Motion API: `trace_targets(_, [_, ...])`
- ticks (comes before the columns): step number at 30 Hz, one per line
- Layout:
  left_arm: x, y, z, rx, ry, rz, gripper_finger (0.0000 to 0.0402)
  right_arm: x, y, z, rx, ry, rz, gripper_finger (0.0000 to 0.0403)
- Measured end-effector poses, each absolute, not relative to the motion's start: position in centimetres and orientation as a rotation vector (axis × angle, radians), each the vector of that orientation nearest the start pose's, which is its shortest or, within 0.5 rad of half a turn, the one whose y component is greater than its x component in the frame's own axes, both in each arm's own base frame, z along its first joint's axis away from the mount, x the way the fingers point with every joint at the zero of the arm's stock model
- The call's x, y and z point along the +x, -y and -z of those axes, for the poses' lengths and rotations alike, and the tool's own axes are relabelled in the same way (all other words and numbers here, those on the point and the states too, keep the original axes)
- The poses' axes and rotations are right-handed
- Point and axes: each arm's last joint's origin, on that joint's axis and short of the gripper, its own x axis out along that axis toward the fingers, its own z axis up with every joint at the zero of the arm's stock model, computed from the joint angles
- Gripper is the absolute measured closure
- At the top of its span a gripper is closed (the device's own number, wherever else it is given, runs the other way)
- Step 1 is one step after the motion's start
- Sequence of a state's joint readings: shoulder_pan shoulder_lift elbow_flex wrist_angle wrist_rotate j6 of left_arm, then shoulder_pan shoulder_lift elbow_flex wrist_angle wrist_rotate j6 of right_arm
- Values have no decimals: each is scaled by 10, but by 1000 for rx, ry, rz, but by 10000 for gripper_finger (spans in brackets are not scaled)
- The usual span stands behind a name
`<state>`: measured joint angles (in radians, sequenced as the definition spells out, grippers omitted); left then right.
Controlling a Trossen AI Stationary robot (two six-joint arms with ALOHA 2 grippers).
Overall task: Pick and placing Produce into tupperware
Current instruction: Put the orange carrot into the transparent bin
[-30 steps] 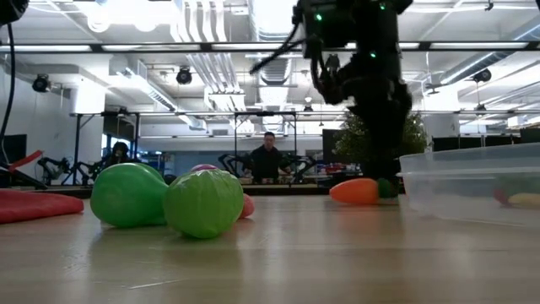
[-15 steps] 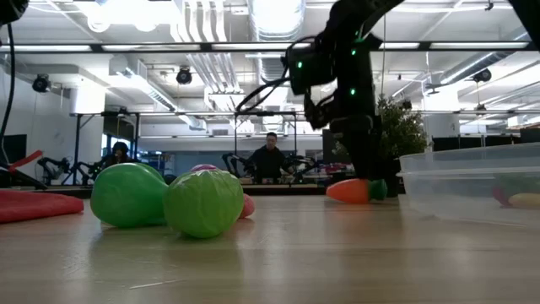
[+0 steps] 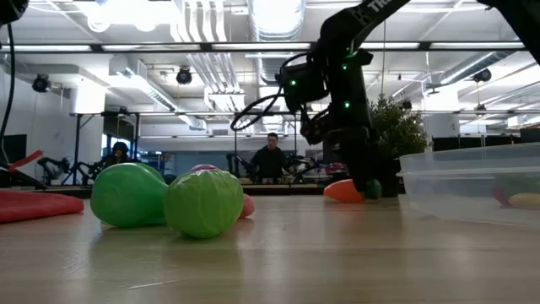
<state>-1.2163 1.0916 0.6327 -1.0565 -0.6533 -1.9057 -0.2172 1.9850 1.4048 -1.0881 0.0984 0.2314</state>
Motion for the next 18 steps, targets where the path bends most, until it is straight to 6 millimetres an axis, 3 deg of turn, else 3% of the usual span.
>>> trace_targets(8, [68, 134, -192, -521, -843, -455, 262, 349, 87, -176, 292, -1562, 457, 83])
trace_targets(18, [68, 134, -192, -526, -852, -454, 262, 349, 89, -154, 334, -1609, 461, 83])
